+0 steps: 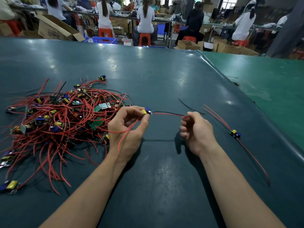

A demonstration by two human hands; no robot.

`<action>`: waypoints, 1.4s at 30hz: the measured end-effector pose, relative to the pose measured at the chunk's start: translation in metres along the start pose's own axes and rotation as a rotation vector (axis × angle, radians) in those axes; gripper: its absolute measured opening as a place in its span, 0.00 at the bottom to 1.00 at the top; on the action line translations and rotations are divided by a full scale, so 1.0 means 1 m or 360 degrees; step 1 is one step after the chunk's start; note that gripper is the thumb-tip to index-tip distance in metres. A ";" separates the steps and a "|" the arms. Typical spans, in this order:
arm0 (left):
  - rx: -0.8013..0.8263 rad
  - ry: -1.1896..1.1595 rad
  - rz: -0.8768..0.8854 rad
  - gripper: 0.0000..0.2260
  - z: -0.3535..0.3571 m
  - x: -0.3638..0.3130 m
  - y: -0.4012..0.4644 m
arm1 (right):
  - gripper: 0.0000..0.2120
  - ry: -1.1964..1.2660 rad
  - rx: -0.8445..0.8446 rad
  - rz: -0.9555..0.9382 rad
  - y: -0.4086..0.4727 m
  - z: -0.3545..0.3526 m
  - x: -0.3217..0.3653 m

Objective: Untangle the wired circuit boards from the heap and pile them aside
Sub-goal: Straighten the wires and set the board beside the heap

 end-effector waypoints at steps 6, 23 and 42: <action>-0.0242 0.0033 -0.0037 0.06 -0.018 0.008 0.006 | 0.11 -0.0864 0.0055 -0.0433 -0.010 0.008 0.006; 0.0993 -0.0499 -0.0788 0.16 0.056 0.031 -0.026 | 0.10 -0.0509 0.0900 0.0073 -0.040 0.053 -0.022; 0.1101 -0.0359 -0.0628 0.14 0.057 0.024 -0.030 | 0.07 -0.0708 0.0557 -0.0540 -0.021 0.042 0.001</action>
Point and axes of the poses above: each hand's wrist, its own y-axis towards the middle knuckle, its own z-axis out of the palm, x = y × z, the point moved 9 cm from there along y, towards the middle knuckle, and after that the axes turned 9 degrees about y, right-handed, at the moved point
